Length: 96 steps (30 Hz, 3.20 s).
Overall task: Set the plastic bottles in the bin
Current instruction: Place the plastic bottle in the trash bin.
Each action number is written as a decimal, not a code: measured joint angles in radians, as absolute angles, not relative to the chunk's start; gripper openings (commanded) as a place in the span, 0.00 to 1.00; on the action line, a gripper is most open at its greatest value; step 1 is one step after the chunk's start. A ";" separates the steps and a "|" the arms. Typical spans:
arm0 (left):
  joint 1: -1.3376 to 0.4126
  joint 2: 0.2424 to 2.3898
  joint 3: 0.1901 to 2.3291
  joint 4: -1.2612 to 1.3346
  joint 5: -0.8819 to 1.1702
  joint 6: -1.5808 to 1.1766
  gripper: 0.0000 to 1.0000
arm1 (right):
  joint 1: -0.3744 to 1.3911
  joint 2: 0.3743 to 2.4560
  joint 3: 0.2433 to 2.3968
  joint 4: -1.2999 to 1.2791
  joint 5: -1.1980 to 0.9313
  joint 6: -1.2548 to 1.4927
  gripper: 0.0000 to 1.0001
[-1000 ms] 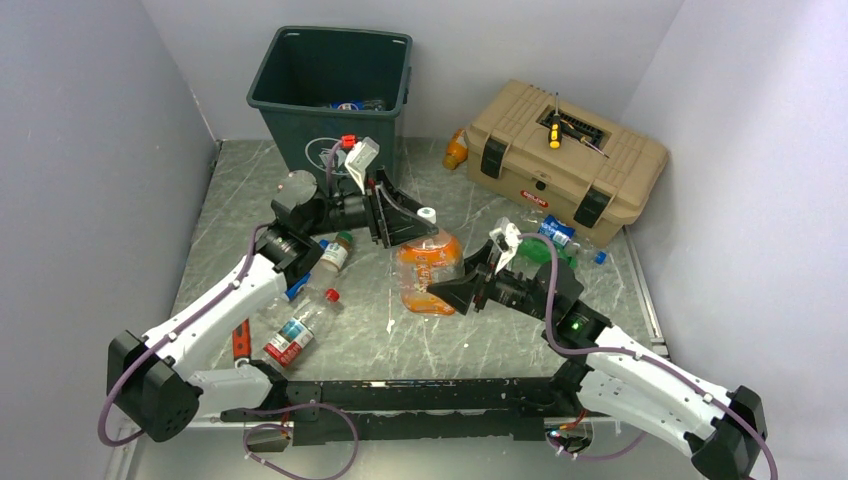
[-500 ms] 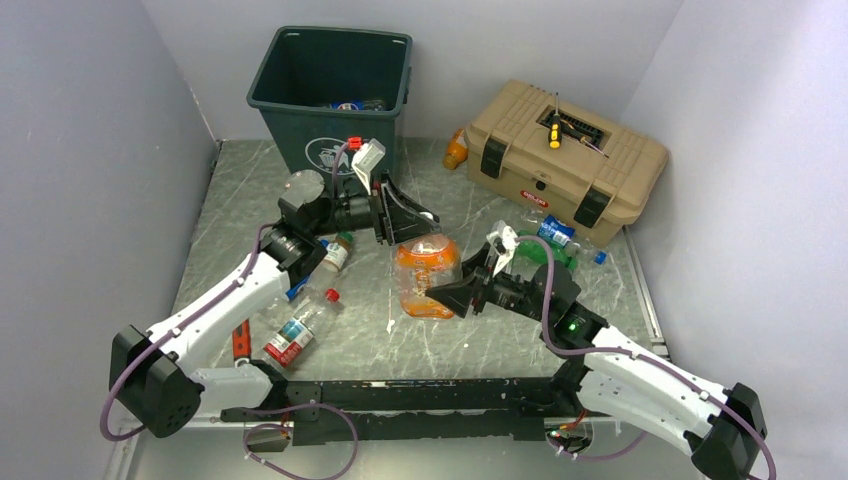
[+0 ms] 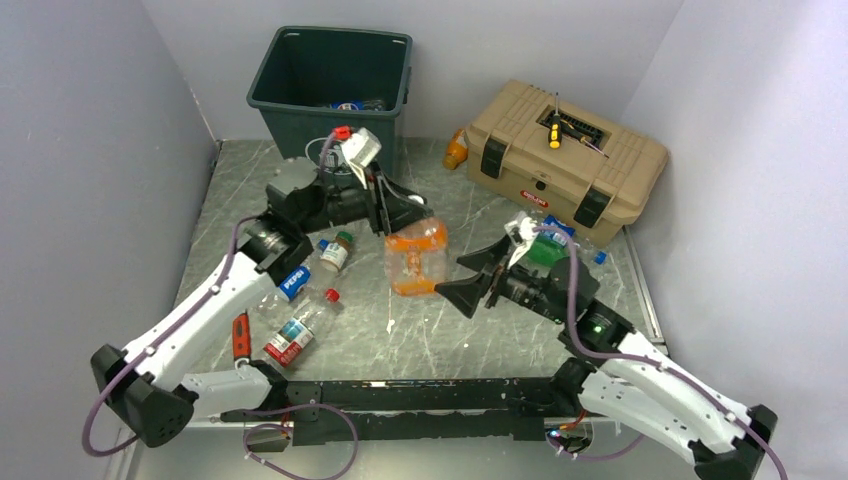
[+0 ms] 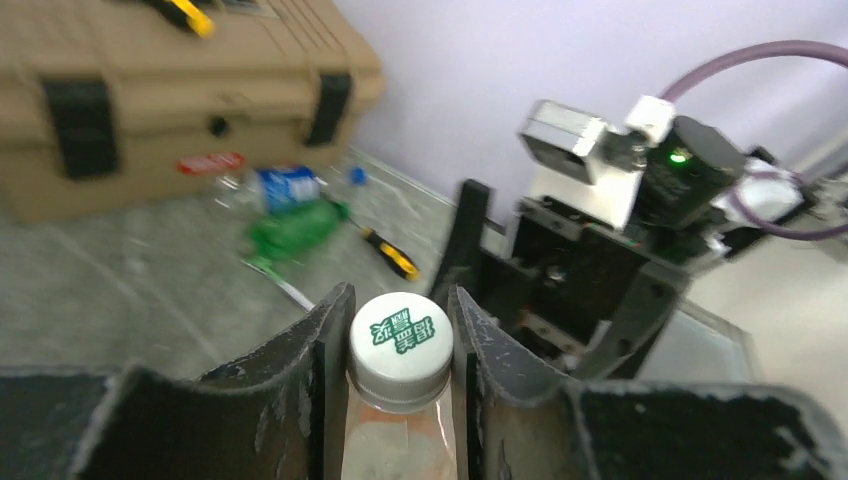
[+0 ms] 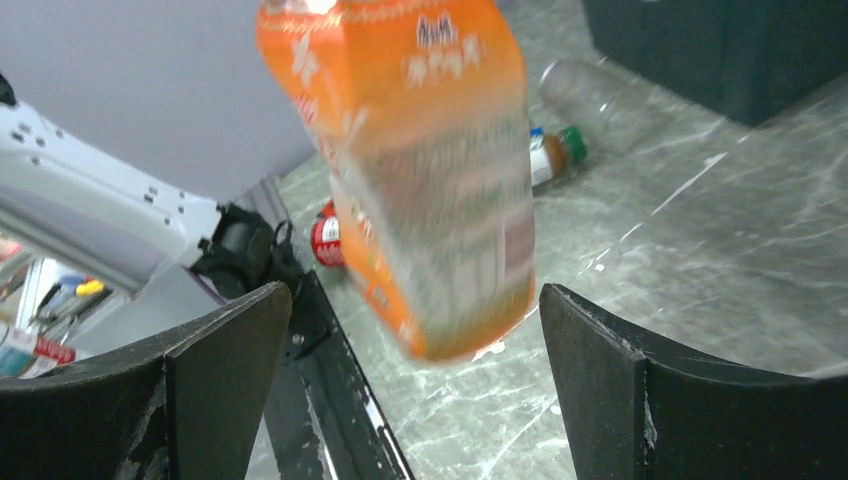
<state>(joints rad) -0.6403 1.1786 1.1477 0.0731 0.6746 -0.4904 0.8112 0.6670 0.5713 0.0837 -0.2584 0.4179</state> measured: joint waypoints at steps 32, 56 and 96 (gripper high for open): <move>-0.147 1.778 2.091 0.263 0.102 -0.124 0.00 | 0.810 0.306 0.374 -0.112 0.095 0.580 0.98; -0.103 2.042 2.165 -0.130 0.321 -0.208 0.00 | 0.810 0.304 0.345 -0.112 0.095 0.603 0.97; -0.174 1.890 1.917 0.039 0.222 -0.037 0.00 | 0.810 0.307 0.339 -0.135 0.127 0.597 0.96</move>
